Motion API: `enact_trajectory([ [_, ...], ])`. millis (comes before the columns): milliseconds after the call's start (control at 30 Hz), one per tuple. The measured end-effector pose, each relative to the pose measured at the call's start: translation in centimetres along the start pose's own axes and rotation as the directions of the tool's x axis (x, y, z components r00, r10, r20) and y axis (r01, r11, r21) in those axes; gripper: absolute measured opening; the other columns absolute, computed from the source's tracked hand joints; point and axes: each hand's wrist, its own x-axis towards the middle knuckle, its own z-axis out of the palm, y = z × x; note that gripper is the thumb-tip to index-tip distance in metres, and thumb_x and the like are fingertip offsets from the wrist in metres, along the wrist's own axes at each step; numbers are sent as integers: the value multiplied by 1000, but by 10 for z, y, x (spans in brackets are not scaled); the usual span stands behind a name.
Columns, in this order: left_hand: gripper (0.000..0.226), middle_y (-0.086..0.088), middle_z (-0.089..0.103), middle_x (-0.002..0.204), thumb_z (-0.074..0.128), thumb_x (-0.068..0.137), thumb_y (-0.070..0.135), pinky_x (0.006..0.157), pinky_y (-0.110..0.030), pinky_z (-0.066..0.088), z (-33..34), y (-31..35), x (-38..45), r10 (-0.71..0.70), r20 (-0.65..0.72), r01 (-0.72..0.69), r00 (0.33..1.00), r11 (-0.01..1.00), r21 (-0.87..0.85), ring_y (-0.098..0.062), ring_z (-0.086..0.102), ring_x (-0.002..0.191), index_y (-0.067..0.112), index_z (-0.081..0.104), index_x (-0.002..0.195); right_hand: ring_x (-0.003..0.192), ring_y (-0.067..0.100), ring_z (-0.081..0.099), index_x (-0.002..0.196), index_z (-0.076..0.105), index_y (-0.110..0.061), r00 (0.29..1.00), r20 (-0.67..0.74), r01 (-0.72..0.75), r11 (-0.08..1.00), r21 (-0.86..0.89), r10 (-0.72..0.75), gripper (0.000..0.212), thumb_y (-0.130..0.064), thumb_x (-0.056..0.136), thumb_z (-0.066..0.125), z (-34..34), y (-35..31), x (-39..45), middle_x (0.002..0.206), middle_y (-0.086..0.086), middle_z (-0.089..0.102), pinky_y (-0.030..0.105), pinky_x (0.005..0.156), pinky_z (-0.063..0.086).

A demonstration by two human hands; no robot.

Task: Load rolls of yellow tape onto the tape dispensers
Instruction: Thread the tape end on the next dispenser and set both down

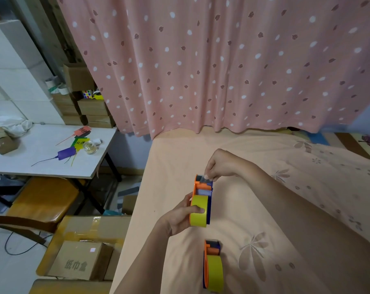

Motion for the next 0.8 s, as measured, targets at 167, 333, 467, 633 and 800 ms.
enact_trajectory([
  [167, 78, -13, 57, 142, 73, 78, 26, 102, -55, 49, 2, -3, 4, -19, -42, 17, 999, 999, -30, -32, 62, 114, 25, 39, 148, 68, 22, 75, 80, 79, -1, 997, -71, 1, 995, 96, 6, 5, -6, 80, 78, 2, 3, -1, 71, 16, 76, 26, 69, 62],
  [333, 80, -8, 54, 147, 69, 76, 55, 99, -48, 50, 15, -1, 16, -63, -91, 64, 994, 998, 15, -28, 67, 104, 22, 45, 144, 63, 25, 71, 76, 75, -3, 993, -119, 17, 997, 81, -7, 10, 6, 78, 70, 5, 0, -2, 66, 18, 72, 31, 69, 64],
  [467, 90, -12, 62, 134, 79, 63, 54, 93, -48, 54, 27, -1, 25, -39, -106, 45, 994, 997, 57, -28, 67, 105, 20, 48, 141, 61, 27, 72, 94, 65, -11, 995, -95, -1, 997, 76, 8, 28, 10, 76, 68, 1, -7, -8, 81, 27, 74, 40, 75, 65],
  [633, 84, -6, 67, 119, 85, 60, 46, 92, -50, 56, 26, 0, 30, -22, -132, 29, 991, 998, 48, -26, 69, 101, 22, 49, 132, 68, 30, 71, 110, 56, -9, 993, -99, -60, 994, 88, 68, 38, 12, 79, 64, -7, -5, -12, 81, 24, 75, 44, 81, 63],
  [800, 74, -8, 67, 122, 83, 69, 36, 83, -44, 60, 19, 5, 27, -23, -134, 25, 991, 1000, 15, -27, 70, 100, 24, 47, 133, 72, 35, 74, 109, 64, 1, 972, -177, -136, 985, 110, 154, 33, 9, 78, 74, -10, -2, -14, 82, 25, 73, 39, 79, 63],
])
